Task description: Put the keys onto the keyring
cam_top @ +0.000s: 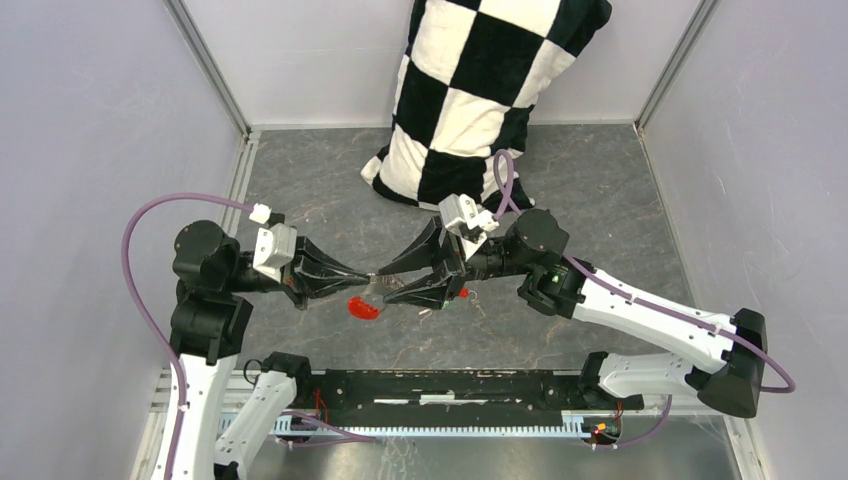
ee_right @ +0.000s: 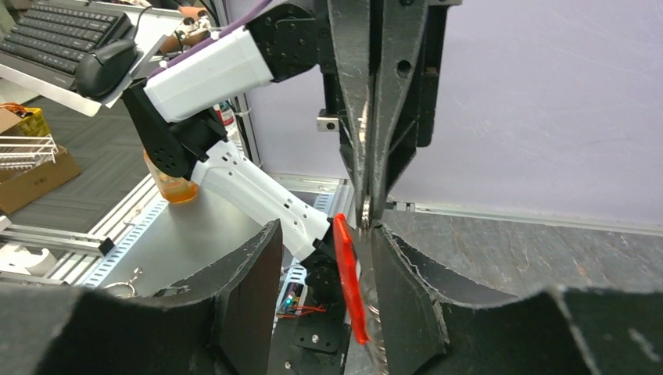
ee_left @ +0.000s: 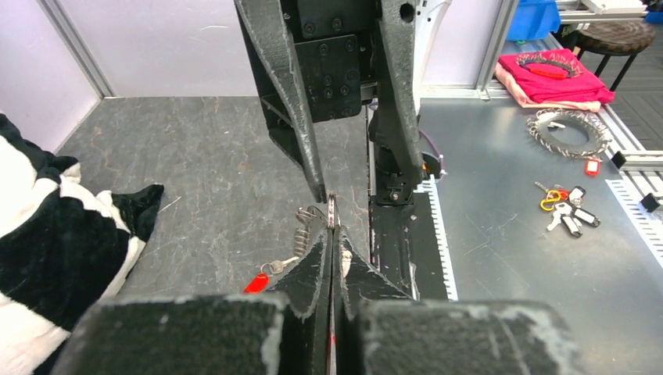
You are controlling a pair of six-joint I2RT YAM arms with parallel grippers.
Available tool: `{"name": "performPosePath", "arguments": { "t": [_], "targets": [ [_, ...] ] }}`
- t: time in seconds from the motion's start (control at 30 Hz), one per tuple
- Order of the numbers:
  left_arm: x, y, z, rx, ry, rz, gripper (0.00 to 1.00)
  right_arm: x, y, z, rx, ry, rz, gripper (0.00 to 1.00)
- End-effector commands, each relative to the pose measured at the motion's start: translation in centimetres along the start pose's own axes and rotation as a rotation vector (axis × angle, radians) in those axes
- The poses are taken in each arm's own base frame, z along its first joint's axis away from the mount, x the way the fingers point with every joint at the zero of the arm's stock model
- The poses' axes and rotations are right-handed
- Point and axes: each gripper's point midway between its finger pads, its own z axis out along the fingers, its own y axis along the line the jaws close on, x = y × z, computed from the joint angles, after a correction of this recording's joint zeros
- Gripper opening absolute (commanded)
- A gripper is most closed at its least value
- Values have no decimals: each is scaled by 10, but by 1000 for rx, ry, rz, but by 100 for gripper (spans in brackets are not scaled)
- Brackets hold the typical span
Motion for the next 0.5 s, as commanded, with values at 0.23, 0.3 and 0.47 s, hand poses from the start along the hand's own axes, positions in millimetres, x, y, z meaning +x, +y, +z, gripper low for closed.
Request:
{"name": "performPosePath", "arguments": {
  "t": [0.23, 0.3, 0.47],
  "targets": [
    [-11, -1, 2, 41, -14, 7, 2, -15, 4, 9, -50, -74, 13, 45],
    [-11, -2, 2, 40, -15, 12, 2, -12, 1, 10, -45, -70, 17, 44],
    [-13, -5, 1, 43, -17, 31, 2, -11, -2, 9, -24, -65, 6, 42]
  ]
}}
